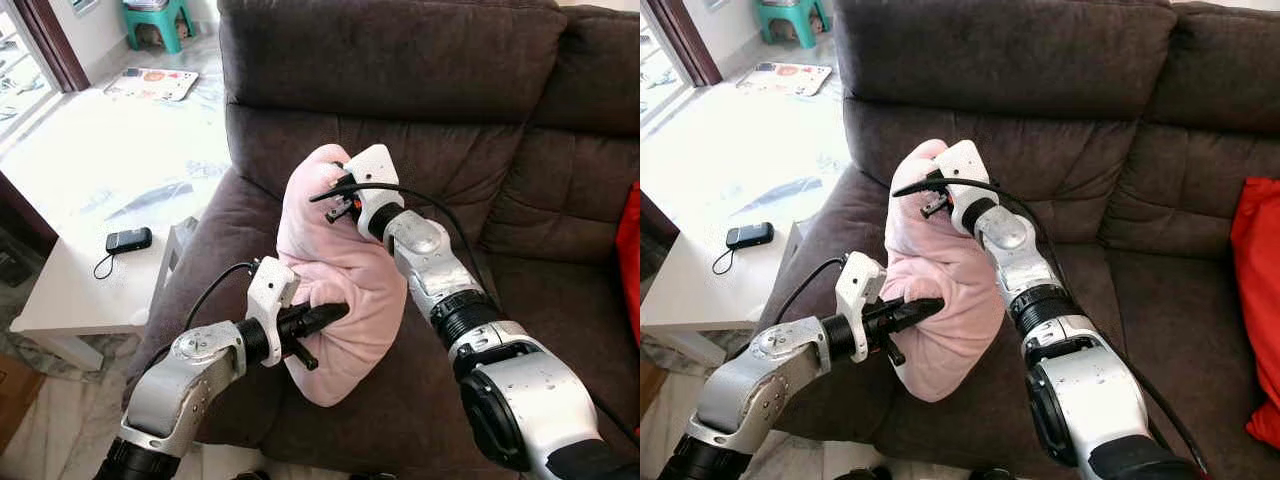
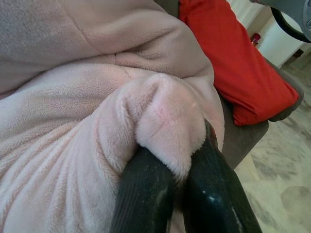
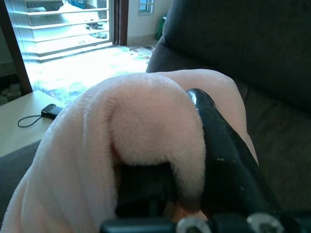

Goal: Move the pillow to the sofa from floor

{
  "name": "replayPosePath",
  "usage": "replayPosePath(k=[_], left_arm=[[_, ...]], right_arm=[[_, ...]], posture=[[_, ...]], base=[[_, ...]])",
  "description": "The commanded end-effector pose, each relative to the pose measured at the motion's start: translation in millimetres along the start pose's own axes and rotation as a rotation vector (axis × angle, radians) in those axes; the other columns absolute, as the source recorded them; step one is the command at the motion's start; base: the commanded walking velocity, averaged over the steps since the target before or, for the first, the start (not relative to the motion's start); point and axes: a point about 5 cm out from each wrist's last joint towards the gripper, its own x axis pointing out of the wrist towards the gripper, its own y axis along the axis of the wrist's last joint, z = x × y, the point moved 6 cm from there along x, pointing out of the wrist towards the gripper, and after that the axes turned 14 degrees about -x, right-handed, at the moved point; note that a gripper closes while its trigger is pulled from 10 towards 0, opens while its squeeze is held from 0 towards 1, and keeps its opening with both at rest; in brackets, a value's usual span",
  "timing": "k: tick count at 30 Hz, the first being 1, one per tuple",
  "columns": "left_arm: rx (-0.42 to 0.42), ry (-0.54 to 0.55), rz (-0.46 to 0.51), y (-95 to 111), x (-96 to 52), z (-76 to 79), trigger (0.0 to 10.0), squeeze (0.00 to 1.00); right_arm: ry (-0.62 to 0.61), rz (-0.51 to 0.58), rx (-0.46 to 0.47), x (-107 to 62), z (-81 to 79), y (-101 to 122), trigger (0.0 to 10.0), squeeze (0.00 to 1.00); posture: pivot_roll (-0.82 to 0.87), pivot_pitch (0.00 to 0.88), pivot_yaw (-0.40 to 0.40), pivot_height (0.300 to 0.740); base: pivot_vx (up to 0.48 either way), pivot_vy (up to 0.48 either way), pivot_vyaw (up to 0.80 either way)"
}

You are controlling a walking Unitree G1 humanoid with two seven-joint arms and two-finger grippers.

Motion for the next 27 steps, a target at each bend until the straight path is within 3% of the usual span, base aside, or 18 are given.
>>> replayPosePath(k=[1, 2, 3, 15, 27], left_arm=[[0.062, -0.088, 0.066, 23, 1.8, 22.8, 10.0, 0.00], [0.064, -0.085, 0.064, 23, 1.6, 22.2, 10.0, 0.00], [0.064, -0.085, 0.065, 23, 1.7, 22.3, 10.0, 0.00], [0.060, -0.082, 0.073, 24, 3.8, 22.2, 10.0, 0.00], [0.061, -0.068, 0.065, 21, 1.8, 19.5, 10.0, 0.00]], right_arm=[[0.089, 0.046, -0.016, 8.2, -22.0, 16, 10.0, 0.55], [0.089, 0.046, -0.019, 8.2, -22.1, 16, 10.0, 0.55], [0.096, 0.049, -0.012, 8.3, -23.1, 17, 10.0, 1.00], [0.161, 0.108, -0.035, 11.9, -39.7, 32, 10.0, 1.00], [0.170, 0.080, -0.038, 10.6, -42.0, 24, 10.0, 1.00]], posture=[[0.12, 0.112, -0.041, 0.740], [0.12, 0.112, -0.041, 0.740], [0.12, 0.112, -0.041, 0.740], [0.12, 0.116, -0.046, 0.740], [0.12, 0.120, -0.049, 0.740]], base=[[0.000, 0.000, 0.00], [0.000, 0.000, 0.00], [0.000, 0.000, 0.00], [0.000, 0.000, 0.00], [0.000, 0.000, 0.00]])
